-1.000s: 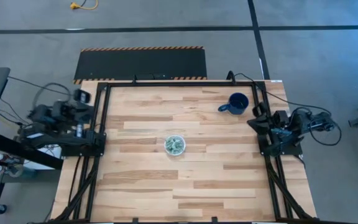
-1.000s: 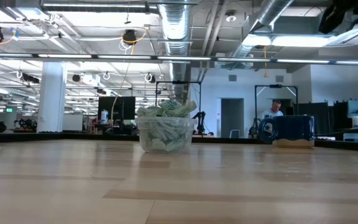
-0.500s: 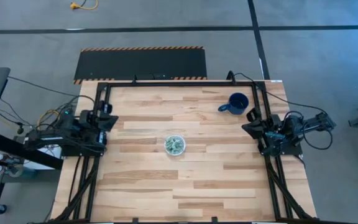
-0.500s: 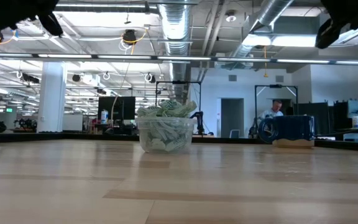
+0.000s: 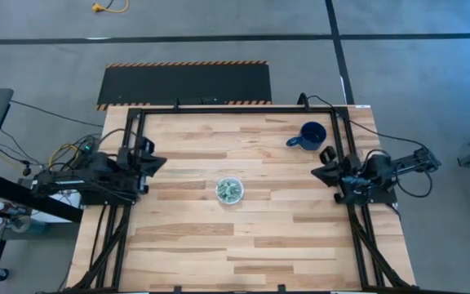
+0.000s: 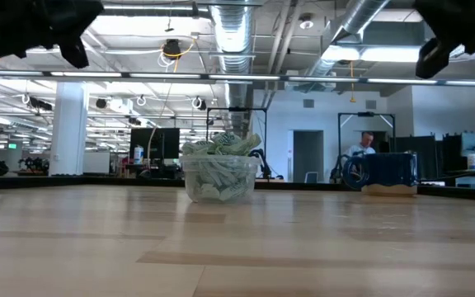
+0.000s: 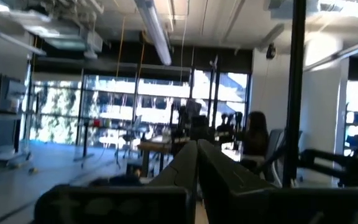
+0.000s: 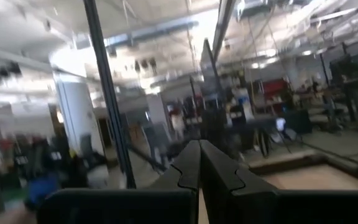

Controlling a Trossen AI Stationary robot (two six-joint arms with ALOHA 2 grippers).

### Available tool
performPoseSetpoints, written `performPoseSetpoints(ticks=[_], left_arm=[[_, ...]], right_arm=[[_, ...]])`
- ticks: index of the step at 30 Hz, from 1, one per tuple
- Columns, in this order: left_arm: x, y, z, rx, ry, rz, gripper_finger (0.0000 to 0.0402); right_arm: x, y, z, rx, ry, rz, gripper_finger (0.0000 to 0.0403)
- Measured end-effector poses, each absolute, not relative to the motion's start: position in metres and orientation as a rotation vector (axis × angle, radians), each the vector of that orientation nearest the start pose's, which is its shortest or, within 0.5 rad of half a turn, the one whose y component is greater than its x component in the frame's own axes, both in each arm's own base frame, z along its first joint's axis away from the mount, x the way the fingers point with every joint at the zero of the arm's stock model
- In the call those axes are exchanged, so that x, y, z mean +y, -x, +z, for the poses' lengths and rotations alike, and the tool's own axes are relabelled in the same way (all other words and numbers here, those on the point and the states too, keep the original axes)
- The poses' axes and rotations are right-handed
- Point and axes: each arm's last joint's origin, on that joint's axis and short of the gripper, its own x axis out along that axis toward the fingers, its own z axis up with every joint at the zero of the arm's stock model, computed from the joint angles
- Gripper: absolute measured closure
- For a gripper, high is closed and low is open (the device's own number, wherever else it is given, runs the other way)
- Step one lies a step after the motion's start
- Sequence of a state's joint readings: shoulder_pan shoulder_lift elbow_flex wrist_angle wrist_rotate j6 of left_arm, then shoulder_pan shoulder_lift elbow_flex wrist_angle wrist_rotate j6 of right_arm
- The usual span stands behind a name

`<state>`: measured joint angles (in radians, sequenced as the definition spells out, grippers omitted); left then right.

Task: Pick and place items into bin
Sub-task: Return to Home Position

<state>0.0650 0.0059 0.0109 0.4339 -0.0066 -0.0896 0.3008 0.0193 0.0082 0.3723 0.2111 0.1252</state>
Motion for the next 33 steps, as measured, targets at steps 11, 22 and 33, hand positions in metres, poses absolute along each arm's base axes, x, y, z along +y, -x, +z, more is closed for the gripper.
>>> performPoseSetpoints(ticks=[11,22,33], left_arm=[[0.007,-0.095,0.186,-0.209,0.086,0.067,0.0401],[0.007,-0.097,0.169,-0.026,0.152,0.071,0.0401],[0.007,-0.097,0.17,-0.024,0.152,0.072,0.0401]], right_arm=[[0.023,-0.095,0.173,-0.076,-0.091,0.086,0.0403],[0.023,-0.096,0.168,-0.022,-0.077,0.092,0.0403],[0.023,-0.096,0.168,-0.021,-0.077,0.091,0.0403]])
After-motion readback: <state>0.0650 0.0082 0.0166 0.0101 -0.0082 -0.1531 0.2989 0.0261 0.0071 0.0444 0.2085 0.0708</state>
